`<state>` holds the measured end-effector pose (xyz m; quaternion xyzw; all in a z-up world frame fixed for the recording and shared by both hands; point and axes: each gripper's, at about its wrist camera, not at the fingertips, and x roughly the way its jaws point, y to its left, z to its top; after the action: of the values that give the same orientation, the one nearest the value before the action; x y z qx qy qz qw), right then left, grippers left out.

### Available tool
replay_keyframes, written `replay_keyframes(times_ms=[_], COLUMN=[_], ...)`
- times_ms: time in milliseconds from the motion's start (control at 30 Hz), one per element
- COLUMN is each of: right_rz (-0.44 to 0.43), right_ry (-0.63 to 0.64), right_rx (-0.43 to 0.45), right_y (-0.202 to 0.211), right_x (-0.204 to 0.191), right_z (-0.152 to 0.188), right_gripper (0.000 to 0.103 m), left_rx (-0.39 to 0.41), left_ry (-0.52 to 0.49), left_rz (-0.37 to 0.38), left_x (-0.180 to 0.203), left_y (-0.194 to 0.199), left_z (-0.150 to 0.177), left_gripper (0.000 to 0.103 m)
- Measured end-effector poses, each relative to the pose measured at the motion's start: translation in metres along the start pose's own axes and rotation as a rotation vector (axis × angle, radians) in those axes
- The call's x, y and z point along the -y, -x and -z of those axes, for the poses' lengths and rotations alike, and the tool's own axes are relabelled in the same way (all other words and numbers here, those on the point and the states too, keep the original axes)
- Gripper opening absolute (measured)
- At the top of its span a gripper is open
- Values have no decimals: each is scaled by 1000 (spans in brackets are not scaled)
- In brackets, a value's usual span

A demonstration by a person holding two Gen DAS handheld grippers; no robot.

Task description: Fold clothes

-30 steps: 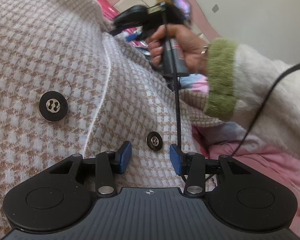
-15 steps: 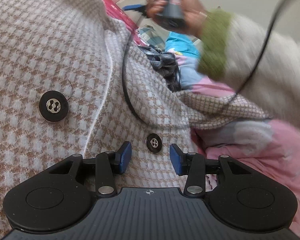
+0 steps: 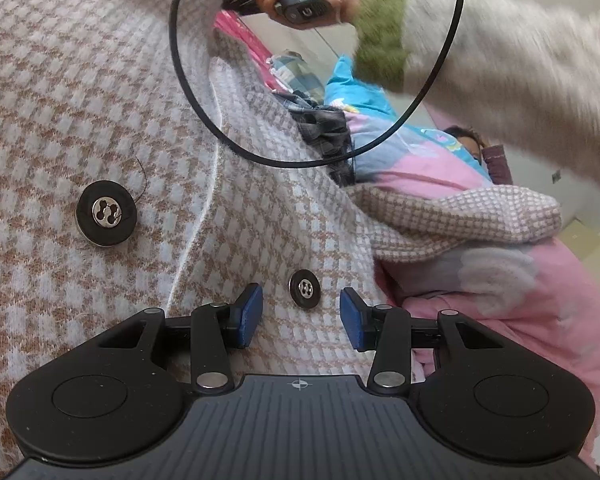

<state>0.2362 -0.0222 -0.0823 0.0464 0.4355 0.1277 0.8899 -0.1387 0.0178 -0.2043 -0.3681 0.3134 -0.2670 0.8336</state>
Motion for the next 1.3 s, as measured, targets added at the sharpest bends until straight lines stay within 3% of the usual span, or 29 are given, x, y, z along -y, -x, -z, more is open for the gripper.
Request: replay_keyframes(times_ms=[67,333,433,567,700,767,867,967,1067,1200,1300], right_rz=[-9,91,56,-12,-36,-18,11,58,68,-32,-158], right_ry=[-62,-124,-246,-177,-96,-32,22,-35,-104,-101,2], right_rx=[56,79,183,197,103,47,-64,-168,-112,-55,-140], right_y=[-2,-59,-27,40,92,96,57,-1,5,63,96], right_x=[9,7,27,47,67,72,82,99,100,95,83], right_z=[1,-12,-20,-22,6,28,52,70,64,59,64], right_gripper=[11,16,26,29,30,30,30,30,30,30,30], left_rx=[0,4,5,7,3,1,1,3,11,15,13], left_ry=[6,-1,-4,1,12,14,11,-6,-42,-61,-53], left_rz=[4,14,14,16,21,21,14,0,-26,-46,-47], left_x=[-1,-4,-4,-4,-6,-6,-5,-1,5,9,8], left_y=[0,4,4,4,3,3,3,3,3,3,1], left_z=[0,1,2,1,-1,-2,-2,-1,2,4,2], left_gripper=[43,43,43,43,43,43,43,43,43,43,43])
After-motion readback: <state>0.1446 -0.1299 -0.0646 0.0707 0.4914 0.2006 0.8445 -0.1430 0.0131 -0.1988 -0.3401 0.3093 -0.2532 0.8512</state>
